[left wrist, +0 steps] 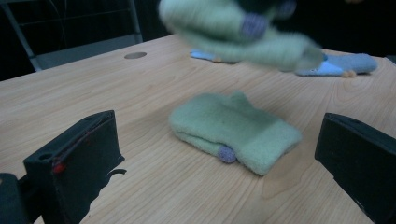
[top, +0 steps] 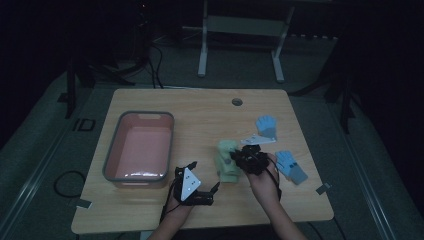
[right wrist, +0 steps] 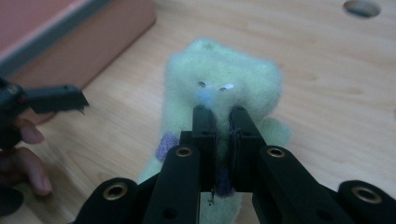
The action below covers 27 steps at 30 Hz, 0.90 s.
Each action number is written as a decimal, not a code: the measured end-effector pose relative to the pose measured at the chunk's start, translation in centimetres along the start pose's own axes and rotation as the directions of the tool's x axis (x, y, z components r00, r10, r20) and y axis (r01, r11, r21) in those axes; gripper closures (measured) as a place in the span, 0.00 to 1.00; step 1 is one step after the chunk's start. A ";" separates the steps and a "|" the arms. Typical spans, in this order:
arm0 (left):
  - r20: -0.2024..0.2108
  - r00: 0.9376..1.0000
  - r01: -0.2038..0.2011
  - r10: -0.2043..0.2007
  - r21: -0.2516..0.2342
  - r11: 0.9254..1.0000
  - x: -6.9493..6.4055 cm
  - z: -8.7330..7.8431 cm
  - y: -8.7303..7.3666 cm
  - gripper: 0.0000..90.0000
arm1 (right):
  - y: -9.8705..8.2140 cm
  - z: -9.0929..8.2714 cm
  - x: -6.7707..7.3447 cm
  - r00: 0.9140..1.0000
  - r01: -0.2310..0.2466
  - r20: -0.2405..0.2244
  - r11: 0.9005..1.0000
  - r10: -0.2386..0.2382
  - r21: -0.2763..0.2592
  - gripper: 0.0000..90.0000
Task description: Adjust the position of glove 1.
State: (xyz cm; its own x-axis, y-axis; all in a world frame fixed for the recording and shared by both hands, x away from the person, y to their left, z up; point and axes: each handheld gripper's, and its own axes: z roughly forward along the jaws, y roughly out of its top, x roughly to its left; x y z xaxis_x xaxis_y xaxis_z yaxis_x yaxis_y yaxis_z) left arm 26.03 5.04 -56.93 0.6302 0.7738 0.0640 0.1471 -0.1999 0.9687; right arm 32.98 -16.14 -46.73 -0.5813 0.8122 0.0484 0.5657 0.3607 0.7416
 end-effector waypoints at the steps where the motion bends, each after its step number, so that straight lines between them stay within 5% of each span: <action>1: 0.000 1.000 -0.002 0.002 0.000 1.000 0.0 0.0 0.0 0.00 | -0.6 0.8 0.5 1.000 -0.010 0.007 1.000 0.010 0.019 0.93; 17: 0.007 1.000 -0.009 0.009 0.000 1.000 -0.1 0.0 0.0 0.00 | -3.6 5.0 0.1 0.999 -0.044 0.031 0.990 0.041 0.133 0.91; 24: 0.018 1.000 -0.011 0.011 0.010 1.000 -0.1 0.2 0.1 0.00 | -3.4 4.2 -0.3 0.999 -0.041 -0.006 0.992 0.042 0.122 0.78; 27: 0.019 0.998 -0.068 0.068 0.033 0.997 -0.3 0.5 0.2 0.00 | -3.2 3.4 -0.7 0.999 -0.034 -0.020 0.995 0.036 0.097 0.72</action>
State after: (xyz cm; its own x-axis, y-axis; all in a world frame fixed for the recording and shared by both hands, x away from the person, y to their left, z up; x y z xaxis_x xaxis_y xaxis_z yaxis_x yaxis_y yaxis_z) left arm 26.19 4.47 -56.90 0.6531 0.7469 0.1249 0.1291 -0.2723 0.9535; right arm 33.56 -16.26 -51.39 -0.5720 0.8155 0.0882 0.6392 0.3758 0.6710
